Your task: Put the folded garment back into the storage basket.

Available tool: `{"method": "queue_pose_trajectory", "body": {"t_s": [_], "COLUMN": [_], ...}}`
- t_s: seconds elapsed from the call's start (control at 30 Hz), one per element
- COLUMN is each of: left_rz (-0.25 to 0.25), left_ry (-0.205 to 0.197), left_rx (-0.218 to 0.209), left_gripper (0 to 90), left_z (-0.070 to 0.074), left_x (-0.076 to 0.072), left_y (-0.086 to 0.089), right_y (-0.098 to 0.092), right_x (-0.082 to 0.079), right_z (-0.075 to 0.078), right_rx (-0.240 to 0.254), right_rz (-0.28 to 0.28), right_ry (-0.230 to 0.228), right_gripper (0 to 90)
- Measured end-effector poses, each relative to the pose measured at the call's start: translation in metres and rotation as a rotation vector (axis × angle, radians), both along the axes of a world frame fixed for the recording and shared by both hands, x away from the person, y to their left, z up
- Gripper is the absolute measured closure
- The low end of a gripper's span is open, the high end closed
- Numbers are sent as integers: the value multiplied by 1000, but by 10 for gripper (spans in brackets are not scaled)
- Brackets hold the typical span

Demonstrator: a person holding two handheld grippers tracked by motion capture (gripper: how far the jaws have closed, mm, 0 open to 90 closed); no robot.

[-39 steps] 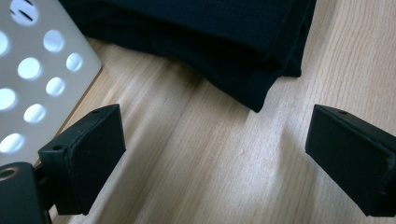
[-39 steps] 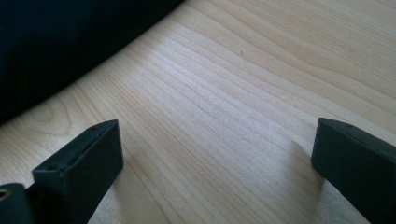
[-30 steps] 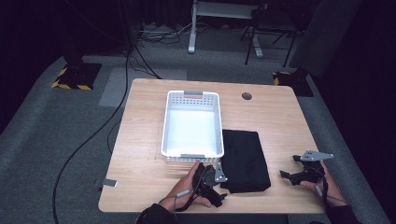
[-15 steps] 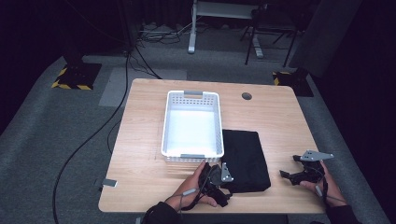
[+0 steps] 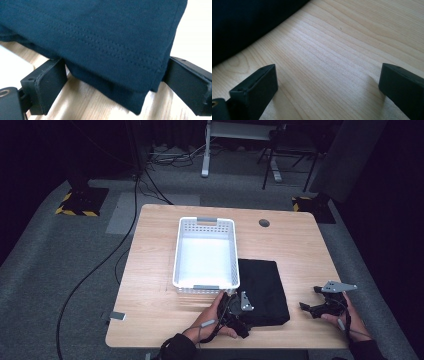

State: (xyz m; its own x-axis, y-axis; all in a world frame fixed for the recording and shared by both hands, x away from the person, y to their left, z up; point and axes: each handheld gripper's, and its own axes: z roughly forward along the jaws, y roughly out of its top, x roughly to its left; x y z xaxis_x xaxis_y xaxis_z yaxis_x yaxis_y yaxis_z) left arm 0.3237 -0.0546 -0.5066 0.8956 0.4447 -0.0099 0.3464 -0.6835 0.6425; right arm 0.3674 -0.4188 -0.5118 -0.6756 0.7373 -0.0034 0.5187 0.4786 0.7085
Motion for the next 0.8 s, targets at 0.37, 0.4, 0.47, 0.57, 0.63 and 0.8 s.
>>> {"method": "queue_pose_trajectory", "body": {"t_s": [0.37,0.4,0.47,0.57,0.63,0.8], "left_rz": [17,20,25,20,27,24], "left_ry": [-9,-11,-16,-29,-36,-45], "left_rx": [-16,-19,-34,-46,-59,-61], "left_gripper": [70,86,131,274,363,529], "left_z": [-1,0,0,2,2,3], "left_x": [3,3,2,3,3,2], "left_y": [-7,-7,-6,-5,-4,-6], "right_y": [0,0,0,0,0,0], "right_x": [0,0,0,0,0,0], "right_z": [0,0,0,0,0,0], "right_rx": [0,0,0,-1,-1,-2], "right_rz": [-1,-1,-1,-2,-2,-3], "right_ry": [0,0,0,0,-1,-1], "right_gripper": [25,25,24,25,25,23]}}
